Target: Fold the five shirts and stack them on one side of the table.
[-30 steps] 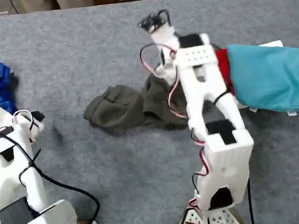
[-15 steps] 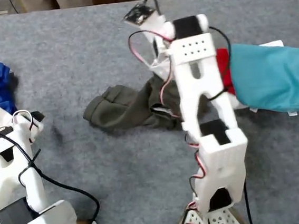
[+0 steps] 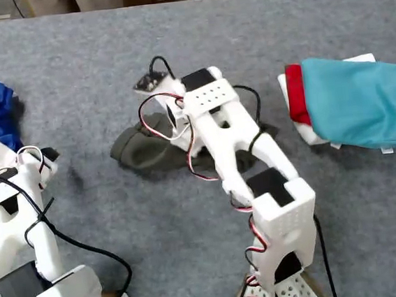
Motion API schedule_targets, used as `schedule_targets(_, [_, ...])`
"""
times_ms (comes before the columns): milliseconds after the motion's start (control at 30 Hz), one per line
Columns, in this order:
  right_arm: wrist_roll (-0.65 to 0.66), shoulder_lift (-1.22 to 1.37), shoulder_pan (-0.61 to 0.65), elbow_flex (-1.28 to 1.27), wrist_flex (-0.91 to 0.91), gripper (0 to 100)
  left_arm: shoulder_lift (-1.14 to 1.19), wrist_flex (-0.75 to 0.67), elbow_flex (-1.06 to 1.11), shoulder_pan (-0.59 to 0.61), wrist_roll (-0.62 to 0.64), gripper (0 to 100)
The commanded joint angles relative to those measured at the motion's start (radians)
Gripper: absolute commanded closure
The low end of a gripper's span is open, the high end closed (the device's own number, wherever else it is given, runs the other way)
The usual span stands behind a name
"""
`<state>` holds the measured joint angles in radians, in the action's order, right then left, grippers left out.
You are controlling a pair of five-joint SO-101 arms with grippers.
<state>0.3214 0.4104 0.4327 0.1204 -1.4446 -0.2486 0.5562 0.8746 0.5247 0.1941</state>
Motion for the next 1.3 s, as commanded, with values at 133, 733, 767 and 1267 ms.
schedule_targets(133, [-0.012,0.03,-0.113,0.17,0.023,96.7,-0.002,-0.011,-0.048,0.005,0.002,72])
schedule_targets(733, [-0.081,-0.162,0.254,0.812,-0.344,99.7,-0.022,0.178,-0.176,0.138,-0.002,72])
schedule_targets(767, [-0.087,-0.197,0.3,0.816,-0.342,99.7,-0.022,0.181,-0.183,0.169,-0.002,72])
schedule_targets(1267, [-0.192,-0.371,0.483,1.191,-0.17,99.5,-0.024,0.189,-0.213,0.439,-0.003,72])
